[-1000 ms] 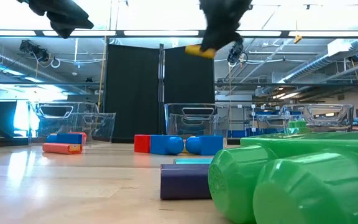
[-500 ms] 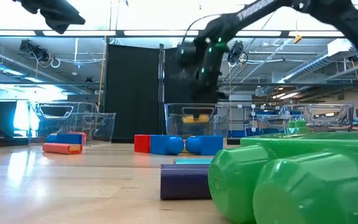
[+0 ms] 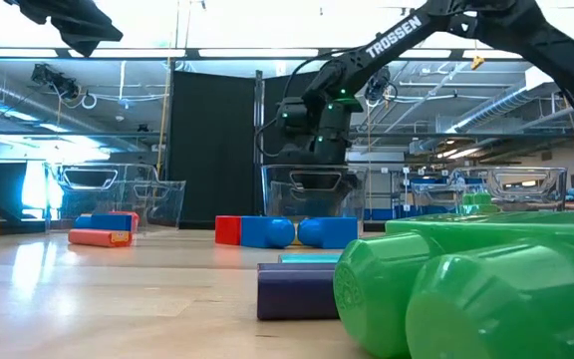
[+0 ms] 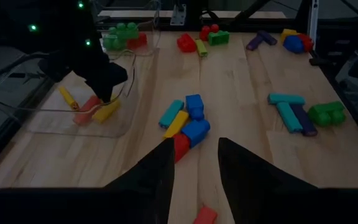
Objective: Sort blocks by size
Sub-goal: Put the yellow block into the middle transparent bin, then put the blue 1 stud game piece into the left transparent bin
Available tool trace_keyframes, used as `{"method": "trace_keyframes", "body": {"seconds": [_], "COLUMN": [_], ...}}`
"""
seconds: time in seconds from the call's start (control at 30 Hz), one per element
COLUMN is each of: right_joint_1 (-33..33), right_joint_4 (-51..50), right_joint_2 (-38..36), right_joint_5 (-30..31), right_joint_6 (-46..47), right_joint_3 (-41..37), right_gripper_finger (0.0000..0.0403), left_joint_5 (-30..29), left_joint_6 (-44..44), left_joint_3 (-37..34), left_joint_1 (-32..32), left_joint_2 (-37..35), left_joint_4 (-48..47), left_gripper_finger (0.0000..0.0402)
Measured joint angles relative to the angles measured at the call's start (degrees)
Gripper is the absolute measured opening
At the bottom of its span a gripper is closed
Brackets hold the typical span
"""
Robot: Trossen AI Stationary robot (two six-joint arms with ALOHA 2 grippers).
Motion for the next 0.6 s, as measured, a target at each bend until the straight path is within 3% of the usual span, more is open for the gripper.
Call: {"method": "trace_keyframes", "body": {"seconds": [0.3, 0.6], "right_joint_1": [-0.02, -0.17], "right_joint_4": [0.83, 0.75], "right_joint_2": [-2.73, -10.52], "right_joint_5": [2.49, 6.66], "right_joint_6": [-0.05, -0.11], "right_joint_3": [-0.10, -0.13], "right_gripper_finger": [0.0182, 0.0177], "left_joint_5": [-0.17, -0.22], "left_joint_6": [0.07, 0.02], "left_joint_3": [0.00, 0.00], "left_joint_1": [0.00, 0.00], "left_joint_2": [-0.08, -0.05], "left_joint_4": [-0.02, 0.03], "left_gripper_finger": [0.0131, 0.0131]}}
